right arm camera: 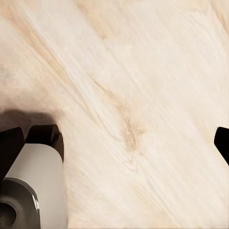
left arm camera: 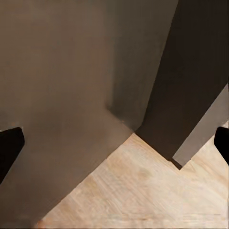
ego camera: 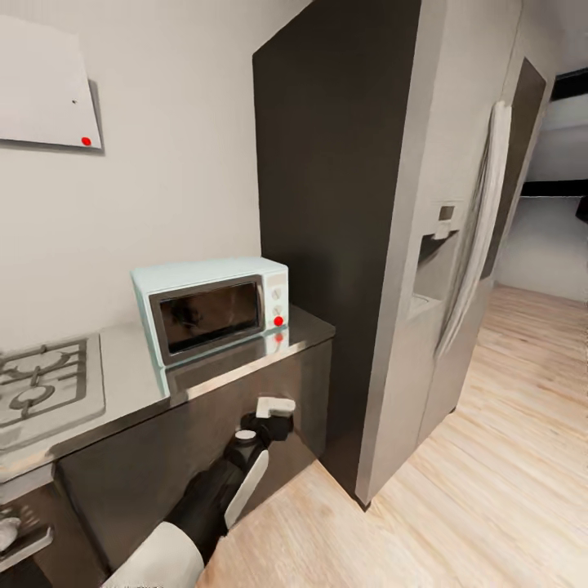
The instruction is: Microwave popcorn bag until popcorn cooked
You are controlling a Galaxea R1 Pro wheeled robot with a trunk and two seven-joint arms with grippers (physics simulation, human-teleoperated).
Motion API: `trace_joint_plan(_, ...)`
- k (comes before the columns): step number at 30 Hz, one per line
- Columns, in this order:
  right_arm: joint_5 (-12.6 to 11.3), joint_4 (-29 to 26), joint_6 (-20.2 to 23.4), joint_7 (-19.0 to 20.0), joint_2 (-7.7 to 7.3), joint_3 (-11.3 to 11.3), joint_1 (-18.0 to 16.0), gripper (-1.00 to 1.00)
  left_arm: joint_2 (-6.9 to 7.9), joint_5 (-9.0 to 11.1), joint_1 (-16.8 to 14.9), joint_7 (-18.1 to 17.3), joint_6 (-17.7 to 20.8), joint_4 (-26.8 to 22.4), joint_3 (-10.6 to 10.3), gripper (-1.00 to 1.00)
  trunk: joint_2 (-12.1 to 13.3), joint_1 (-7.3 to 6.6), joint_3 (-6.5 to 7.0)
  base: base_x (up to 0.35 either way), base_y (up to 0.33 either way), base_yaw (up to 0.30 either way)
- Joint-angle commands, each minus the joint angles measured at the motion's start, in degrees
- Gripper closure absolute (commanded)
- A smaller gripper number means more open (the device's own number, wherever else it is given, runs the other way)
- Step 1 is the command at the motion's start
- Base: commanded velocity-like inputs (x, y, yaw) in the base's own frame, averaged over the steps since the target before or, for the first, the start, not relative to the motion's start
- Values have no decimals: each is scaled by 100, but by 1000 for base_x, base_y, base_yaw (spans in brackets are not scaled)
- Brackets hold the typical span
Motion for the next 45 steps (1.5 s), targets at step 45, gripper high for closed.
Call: trace_joint_plan(45,549,11,246,14,15,-60,-7,-100,289,1679,1990,-1668,-2837,5242,13,-100,-5,-4,-6,48,-19,70)
